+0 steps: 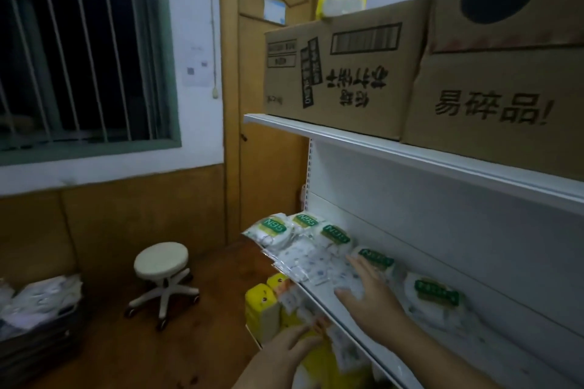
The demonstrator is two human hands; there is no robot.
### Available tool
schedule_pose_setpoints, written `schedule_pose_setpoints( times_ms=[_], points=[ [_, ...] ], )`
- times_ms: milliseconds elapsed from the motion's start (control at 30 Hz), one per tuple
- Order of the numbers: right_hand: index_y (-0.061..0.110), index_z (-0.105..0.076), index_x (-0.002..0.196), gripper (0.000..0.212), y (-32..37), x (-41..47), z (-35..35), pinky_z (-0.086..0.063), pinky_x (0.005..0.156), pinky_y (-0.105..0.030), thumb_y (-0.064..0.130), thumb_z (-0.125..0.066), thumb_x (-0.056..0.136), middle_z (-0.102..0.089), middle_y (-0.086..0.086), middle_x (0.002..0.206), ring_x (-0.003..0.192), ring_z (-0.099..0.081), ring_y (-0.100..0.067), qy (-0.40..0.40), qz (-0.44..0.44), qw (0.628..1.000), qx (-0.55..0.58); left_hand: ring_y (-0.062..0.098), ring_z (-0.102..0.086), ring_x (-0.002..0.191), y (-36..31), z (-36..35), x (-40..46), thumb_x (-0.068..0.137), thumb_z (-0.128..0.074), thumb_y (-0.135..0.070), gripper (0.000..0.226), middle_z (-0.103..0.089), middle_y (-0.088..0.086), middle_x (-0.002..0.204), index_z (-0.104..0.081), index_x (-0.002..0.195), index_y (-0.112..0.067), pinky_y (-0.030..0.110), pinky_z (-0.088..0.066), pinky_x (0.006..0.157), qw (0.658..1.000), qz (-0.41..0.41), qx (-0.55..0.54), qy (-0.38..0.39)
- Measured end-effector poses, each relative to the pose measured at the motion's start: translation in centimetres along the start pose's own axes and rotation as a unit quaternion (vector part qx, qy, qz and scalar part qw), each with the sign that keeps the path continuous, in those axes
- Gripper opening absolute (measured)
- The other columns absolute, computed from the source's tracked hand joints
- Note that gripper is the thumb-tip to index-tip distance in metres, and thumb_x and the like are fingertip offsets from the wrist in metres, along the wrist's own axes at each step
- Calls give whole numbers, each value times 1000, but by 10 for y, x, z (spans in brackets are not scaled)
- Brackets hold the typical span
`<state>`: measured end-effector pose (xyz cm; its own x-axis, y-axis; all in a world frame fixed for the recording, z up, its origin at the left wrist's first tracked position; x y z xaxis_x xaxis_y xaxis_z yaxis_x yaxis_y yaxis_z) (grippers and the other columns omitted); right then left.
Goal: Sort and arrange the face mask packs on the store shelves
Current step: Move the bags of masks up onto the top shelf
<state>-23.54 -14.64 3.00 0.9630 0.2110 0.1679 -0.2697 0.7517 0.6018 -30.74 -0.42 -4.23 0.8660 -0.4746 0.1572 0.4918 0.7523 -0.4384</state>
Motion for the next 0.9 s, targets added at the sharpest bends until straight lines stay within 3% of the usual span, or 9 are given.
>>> schedule_pose_setpoints(
  times_ms=[67,167,267,333,433,500,600,767,900],
  points=[
    [27,-19,150,71,7,18,-19,-14,116,-28,48,-53,92,-10,5,160,146,-10,-11,-3,-4,1000,-6,-6,-13,141,31,-1,-1,95,-38,-57,47,-16,-23,154,-25,140,-54,14,-14,113,1000,10,4,-2],
    [28,-18,150,71,17,45,-42,-14,118,-30,48,-53,91,-10,6,160,146,-8,-11,-1,-9,1000,-6,-9,-11,140,71,3,1,95,-35,-55,45,-17,-21,154,-26,140,-53,9,-17,109,1000,17,-13,-2],
    [29,-18,150,71,19,73,-63,-14,117,-30,48,-53,91,-6,4,160,147,-6,-12,7,-20,1000,-10,-15,-8,131,107,16,8,78,-20,-84,65,-13,-26,152,-23,136,-57,-3,-8,99,999,44,-22,-14],
    [31,-17,150,71,17,95,-74,-15,116,-31,50,-52,91,-3,4,161,147,-4,-13,12,-27,999,-13,-13,-9,134,129,26,17,59,-5,-97,79,-7,-33,143,-14,129,-62,-2,-7,99,997,67,-33,-10],
    [32,-17,150,70,10,134,-92,-15,116,-33,48,-52,92,-2,5,161,147,-2,-13,17,-35,999,8,-9,-16,137,165,34,33,72,-28,-82,54,-9,-37,140,-10,120,-69,8,-17,107,994,98,-48,-10],
    [32,-17,150,70,2,161,-109,-15,117,-33,47,-53,92,-3,5,161,147,-3,-13,27,-43,998,28,-7,-16,139,192,34,45,83,-43,-68,50,-15,-31,147,-13,123,-68,13,-19,111,992,119,-50,-6],
    [29,-17,150,70,-10,205,-134,-15,117,-31,45,-55,93,-4,3,161,147,-4,-13,40,-52,996,52,-2,-14,143,233,37,71,95,-45,-51,43,-15,-20,155,-20,129,-58,16,-15,112,987,153,-40,24],
    [25,-18,151,72,-17,279,-162,-20,118,-35,44,-55,92,-5,-1,161,148,-8,-19,54,-57,995,68,-3,-17,141,288,69,121,86,-56,-50,64,-17,-20,154,-27,143,-46,16,-18,110,981,192,-9,30],
    [24,-19,150,70,-21,320,-178,-24,115,-36,44,-54,93,-8,-4,160,146,-13,-22,59,-63,996,37,-2,-22,139,310,83,159,85,-57,-47,64,-23,-19,153,-29,142,-47,11,-20,104,982,187,-2,-1]
  ],
)
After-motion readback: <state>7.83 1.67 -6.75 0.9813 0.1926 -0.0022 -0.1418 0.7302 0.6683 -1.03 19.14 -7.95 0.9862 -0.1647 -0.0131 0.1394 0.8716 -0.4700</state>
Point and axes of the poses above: each hand's wrist, its own x-axis towards the middle knuckle, its own z-axis out of the back of the hand, y = z × x, the point moved 8 cm from there along x, towards the middle knuckle
